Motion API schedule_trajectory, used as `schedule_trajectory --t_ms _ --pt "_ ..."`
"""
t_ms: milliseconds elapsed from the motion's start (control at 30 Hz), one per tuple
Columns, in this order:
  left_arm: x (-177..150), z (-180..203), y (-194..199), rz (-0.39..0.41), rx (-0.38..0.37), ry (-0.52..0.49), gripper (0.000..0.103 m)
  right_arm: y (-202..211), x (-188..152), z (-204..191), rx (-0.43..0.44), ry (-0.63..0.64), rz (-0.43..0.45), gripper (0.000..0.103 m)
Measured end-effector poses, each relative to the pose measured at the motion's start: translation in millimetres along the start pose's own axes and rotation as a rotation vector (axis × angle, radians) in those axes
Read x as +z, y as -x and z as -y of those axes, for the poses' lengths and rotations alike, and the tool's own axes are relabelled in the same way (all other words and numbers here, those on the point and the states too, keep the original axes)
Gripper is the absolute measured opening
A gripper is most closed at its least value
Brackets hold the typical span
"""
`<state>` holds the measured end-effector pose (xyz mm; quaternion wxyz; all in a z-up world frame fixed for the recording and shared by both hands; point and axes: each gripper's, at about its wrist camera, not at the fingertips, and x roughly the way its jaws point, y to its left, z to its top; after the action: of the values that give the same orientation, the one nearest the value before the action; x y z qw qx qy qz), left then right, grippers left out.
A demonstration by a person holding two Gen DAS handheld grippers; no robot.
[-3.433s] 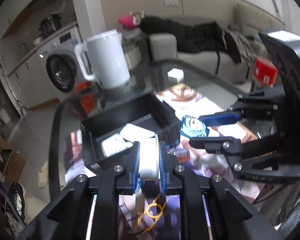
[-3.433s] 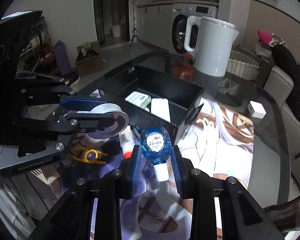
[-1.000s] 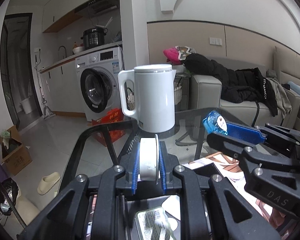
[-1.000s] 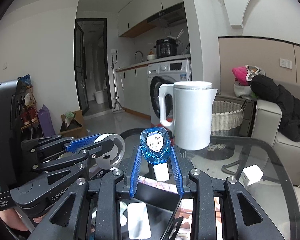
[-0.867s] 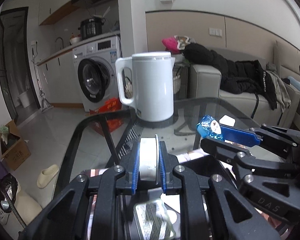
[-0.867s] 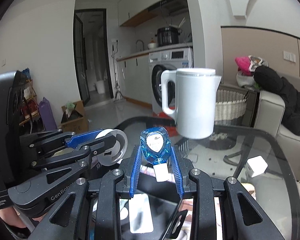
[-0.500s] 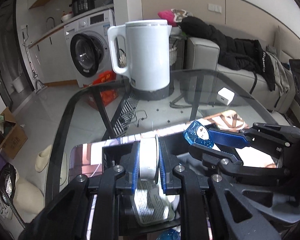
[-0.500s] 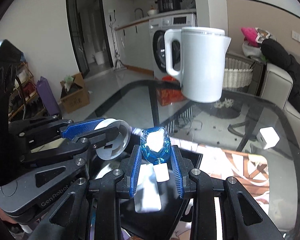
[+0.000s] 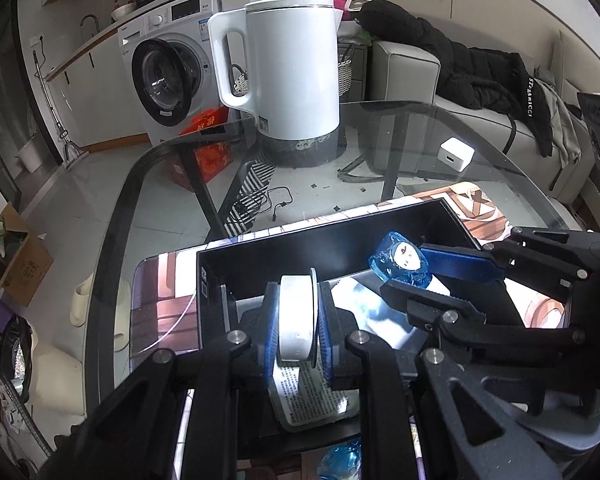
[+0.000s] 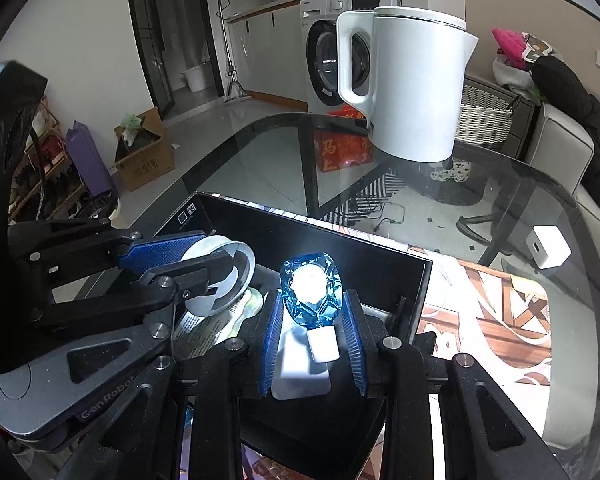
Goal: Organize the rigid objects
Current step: 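Lower the socket into the box with the left tool while the right tool places the blue bottle inside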
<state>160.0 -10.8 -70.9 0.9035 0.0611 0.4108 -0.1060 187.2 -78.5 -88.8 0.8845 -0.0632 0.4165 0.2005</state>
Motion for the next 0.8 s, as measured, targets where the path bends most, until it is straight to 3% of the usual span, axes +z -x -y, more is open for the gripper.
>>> schedule_trajectory --t_ms 233,500,800 --pt "-1.7 0.8 1.4 0.025 0.033 -0.018 0.020 1.1 0.0 0.1 -0.001 0.009 0.000 0.031" --pt "-2.2 -9.4 13.7 0.069 0.061 0.005 0.043 8.4 -1.9 4.8 0.000 -0.011 0.020 0.041" --pt "-4.7 -7.7 38.6 0.118 0.055 0.003 0.046 29.6 -5.0 2.5 -0.011 -0.023 0.065 0.045"
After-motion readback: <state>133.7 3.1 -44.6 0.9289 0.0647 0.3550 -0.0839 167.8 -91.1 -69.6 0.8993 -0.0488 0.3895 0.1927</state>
